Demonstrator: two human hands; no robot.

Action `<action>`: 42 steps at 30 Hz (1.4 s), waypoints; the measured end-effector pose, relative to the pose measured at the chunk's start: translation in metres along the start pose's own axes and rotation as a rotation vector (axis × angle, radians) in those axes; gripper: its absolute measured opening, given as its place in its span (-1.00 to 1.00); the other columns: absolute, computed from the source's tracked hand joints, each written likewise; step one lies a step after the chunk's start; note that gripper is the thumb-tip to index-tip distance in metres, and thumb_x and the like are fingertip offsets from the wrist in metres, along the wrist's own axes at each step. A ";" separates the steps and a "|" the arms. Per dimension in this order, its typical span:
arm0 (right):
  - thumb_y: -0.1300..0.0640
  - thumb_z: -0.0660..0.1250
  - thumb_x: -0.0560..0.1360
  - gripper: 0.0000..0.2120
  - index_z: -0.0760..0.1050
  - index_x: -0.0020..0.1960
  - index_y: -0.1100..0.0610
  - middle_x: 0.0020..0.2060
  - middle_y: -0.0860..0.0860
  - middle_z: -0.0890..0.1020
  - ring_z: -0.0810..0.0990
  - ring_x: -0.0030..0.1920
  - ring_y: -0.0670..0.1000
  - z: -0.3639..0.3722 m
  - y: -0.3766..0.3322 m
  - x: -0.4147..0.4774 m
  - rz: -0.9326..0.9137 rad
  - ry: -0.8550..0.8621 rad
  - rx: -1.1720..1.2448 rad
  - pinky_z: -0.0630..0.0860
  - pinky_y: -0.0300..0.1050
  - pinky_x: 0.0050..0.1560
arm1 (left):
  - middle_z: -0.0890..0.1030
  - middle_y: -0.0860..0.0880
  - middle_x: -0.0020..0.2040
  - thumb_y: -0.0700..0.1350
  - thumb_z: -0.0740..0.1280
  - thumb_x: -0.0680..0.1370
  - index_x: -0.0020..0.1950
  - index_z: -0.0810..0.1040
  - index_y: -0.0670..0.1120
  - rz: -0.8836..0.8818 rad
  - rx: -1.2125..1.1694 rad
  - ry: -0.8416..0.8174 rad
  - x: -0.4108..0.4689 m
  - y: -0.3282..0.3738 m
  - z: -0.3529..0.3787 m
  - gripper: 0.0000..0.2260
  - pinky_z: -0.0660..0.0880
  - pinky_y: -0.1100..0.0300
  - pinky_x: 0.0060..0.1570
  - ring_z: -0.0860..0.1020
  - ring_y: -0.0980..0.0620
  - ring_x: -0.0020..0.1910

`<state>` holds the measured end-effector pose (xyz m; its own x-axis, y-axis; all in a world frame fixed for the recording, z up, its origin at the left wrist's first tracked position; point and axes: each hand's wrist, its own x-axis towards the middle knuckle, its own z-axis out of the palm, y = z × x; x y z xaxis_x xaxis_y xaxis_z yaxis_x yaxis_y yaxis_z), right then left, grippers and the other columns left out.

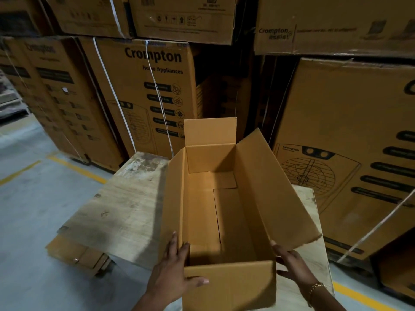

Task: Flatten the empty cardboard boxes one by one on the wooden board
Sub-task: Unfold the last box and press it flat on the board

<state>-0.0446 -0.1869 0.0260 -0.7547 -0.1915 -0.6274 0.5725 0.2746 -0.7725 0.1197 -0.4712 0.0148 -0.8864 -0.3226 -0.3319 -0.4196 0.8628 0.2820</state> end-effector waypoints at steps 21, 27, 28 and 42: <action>-0.34 0.06 0.53 -0.47 0.34 -0.37 0.05 -0.45 -0.11 0.46 0.53 -0.36 -0.04 0.145 -0.108 -0.096 -0.537 0.461 -1.308 0.45 -0.17 -0.33 | -0.09 0.00 0.62 0.07 0.57 0.30 0.58 0.16 0.07 0.009 -0.223 -0.275 0.081 -0.060 -0.016 -0.05 0.17 -0.01 0.52 0.06 -0.09 0.58; -0.45 -0.10 0.49 -0.44 0.37 -0.16 -0.01 -0.26 -0.10 0.52 0.58 -0.27 -0.03 0.218 -0.110 -0.087 -0.760 0.448 -1.304 0.57 -0.11 -0.25 | 0.40 0.27 0.43 0.43 0.56 0.07 0.47 0.20 0.37 0.141 -0.530 -0.430 0.070 -0.076 -0.045 0.04 0.38 0.05 0.38 0.38 0.16 0.41; -0.50 -0.15 0.46 -0.40 0.40 -0.06 -0.04 -0.14 -0.11 0.55 0.60 -0.17 0.00 0.227 -0.108 -0.084 -0.793 0.423 -1.301 0.58 -0.08 -0.21 | 0.48 0.28 0.35 0.46 0.53 0.09 0.43 0.26 0.38 0.149 -0.581 -0.389 0.067 -0.072 -0.049 -0.05 0.43 0.08 0.33 0.45 0.19 0.33; -0.60 0.39 -0.12 0.32 0.23 0.53 -0.05 0.41 0.06 0.41 0.35 0.43 0.17 0.222 -0.033 -0.054 -0.057 0.095 0.181 0.39 0.19 0.31 | 0.58 -0.09 -0.02 0.10 0.47 0.48 0.12 0.61 -0.12 -0.278 -1.415 -0.020 0.086 -0.086 -0.086 -0.64 0.32 0.08 0.10 0.48 -0.09 0.06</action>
<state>0.0482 -0.3947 0.0638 -0.8092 -0.1101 -0.5772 0.5702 0.0902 -0.8166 0.0631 -0.6063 0.0392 -0.7474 -0.3975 -0.5324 -0.4236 -0.3322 0.8427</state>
